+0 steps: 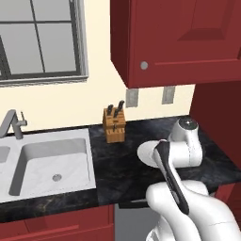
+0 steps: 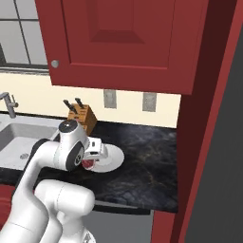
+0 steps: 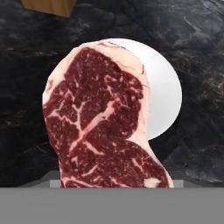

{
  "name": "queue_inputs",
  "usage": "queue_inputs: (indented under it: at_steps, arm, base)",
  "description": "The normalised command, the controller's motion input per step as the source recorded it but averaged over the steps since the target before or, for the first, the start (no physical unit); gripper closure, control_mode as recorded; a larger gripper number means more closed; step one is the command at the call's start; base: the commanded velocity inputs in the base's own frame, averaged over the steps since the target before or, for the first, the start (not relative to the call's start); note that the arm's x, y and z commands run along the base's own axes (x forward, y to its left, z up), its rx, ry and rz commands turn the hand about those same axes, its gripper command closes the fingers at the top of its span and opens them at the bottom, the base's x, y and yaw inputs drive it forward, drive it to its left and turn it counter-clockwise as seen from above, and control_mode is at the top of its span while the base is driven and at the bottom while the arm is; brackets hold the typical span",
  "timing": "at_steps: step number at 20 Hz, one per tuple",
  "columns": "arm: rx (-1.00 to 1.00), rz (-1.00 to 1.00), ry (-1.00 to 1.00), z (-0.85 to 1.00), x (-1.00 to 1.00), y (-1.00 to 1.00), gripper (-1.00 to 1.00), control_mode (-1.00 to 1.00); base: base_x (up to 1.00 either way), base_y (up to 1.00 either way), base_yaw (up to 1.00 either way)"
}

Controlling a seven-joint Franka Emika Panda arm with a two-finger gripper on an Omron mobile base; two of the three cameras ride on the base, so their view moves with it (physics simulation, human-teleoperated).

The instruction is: Place the steak on the counter behind the older steak on the same shelf of the fridge to maintain FIFO order. Close the fridge door when finished.

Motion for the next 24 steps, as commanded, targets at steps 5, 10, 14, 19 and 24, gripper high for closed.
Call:
queue_inputs:
  at_steps: [5, 10, 14, 19, 24]
  arm:
    - [0.0, 0.0, 0.0, 0.0, 0.0, 0.0, 1.0, 1.0]
    - [0.0, 0.0, 0.0, 0.0, 0.0, 0.0, 1.0, 1.0]
    - [0.0, 0.0, 0.0, 0.0, 0.0, 0.0, 1.0, 1.0]
    - [0.0, 0.0, 0.0, 0.0, 0.0, 0.0, 1.0, 1.0]
    - [0.0, 0.0, 0.0, 0.0, 0.0, 0.0, 1.0, 1.0]
  base:
    - [-0.91, 0.39, -0.21]
    - [-0.8, 0.24, -0.42]
    - [-0.6, 0.08, -0.58]
    - [-0.41, 0.06, -0.6]
    - [-0.64, 0.07, -0.59]
